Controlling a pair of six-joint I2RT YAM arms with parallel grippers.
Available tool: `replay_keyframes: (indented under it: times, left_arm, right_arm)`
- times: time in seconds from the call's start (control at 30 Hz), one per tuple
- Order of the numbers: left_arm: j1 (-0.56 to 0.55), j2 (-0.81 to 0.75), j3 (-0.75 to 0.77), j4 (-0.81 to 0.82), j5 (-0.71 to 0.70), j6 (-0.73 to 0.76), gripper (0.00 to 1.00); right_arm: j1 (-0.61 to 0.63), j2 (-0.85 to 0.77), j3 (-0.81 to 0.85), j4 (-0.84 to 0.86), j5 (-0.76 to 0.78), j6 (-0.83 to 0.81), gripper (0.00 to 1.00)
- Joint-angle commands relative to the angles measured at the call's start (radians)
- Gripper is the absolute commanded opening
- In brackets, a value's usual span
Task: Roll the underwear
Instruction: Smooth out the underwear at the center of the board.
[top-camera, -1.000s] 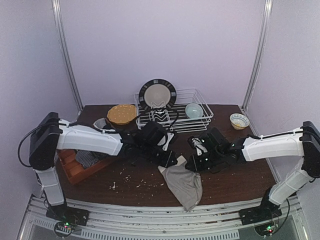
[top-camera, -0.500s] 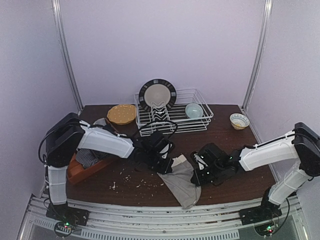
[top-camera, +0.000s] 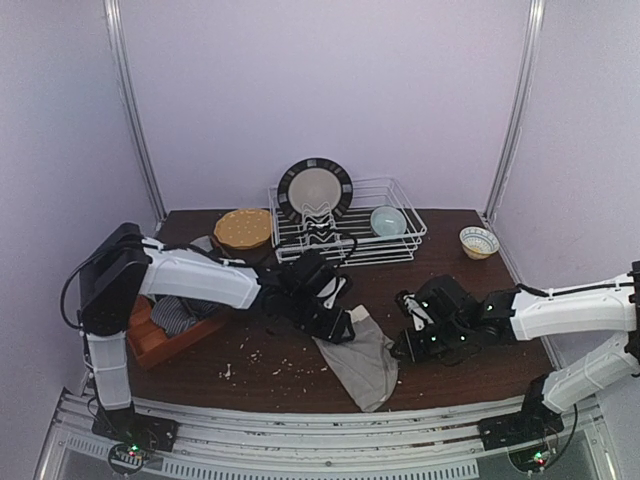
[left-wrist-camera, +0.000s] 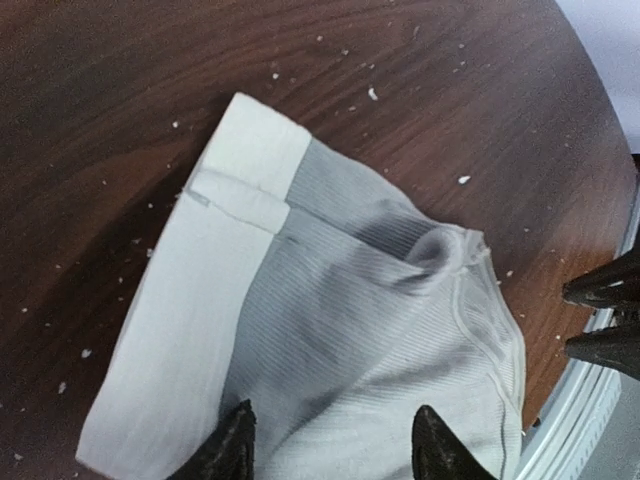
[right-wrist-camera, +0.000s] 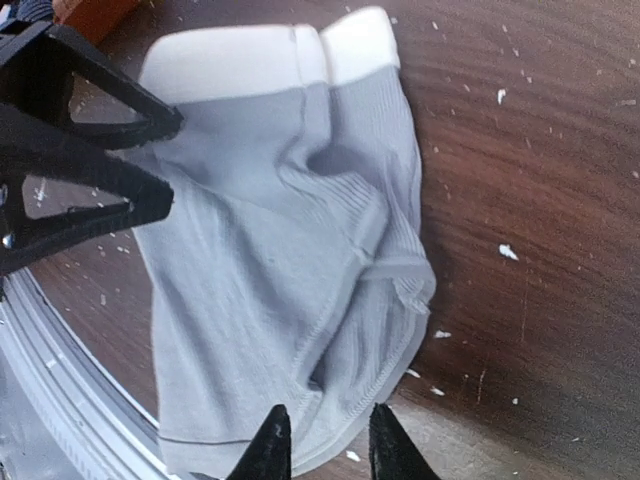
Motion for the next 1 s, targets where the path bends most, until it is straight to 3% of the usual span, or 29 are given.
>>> replay_keyframes:
  times: [0.0,0.13,0.27,0.4,0.67,0.83,0.97]
  left_arm:
    - [0.007,-0.15,-0.034,-0.015,-0.009,0.032,0.54]
    - [0.011,-0.235,-0.1,-0.016,-0.055,0.004,0.57]
    - [0.051,-0.227,-0.165,0.03,-0.048,-0.066,0.56]
    - [0.082,-0.139,-0.155,0.123,0.018,-0.078,0.41]
    - [0.087,0.039,-0.031,0.083,0.01,-0.056,0.11]
    - [0.111,0.077,-0.06,0.078,-0.01,-0.073,0.01]
    - [0.122,0.092,-0.074,0.073,-0.034,-0.081,0.0]
  right_arm:
    - [0.039,-0.007,0.084,-0.058,0.002,-0.052,0.28]
    - [0.091,0.044,0.134,-0.04,0.009,-0.079,0.3]
    - [0.143,0.14,0.188,-0.014,0.022,-0.093,0.29]
    - [0.16,0.205,0.18,0.028,0.052,-0.083,0.23]
    - [0.162,0.248,0.068,0.054,0.093,-0.042,0.17]
    - [0.166,0.226,-0.022,0.047,0.119,-0.015,0.15]
    - [0.171,0.193,-0.086,0.028,0.136,0.025,0.14]
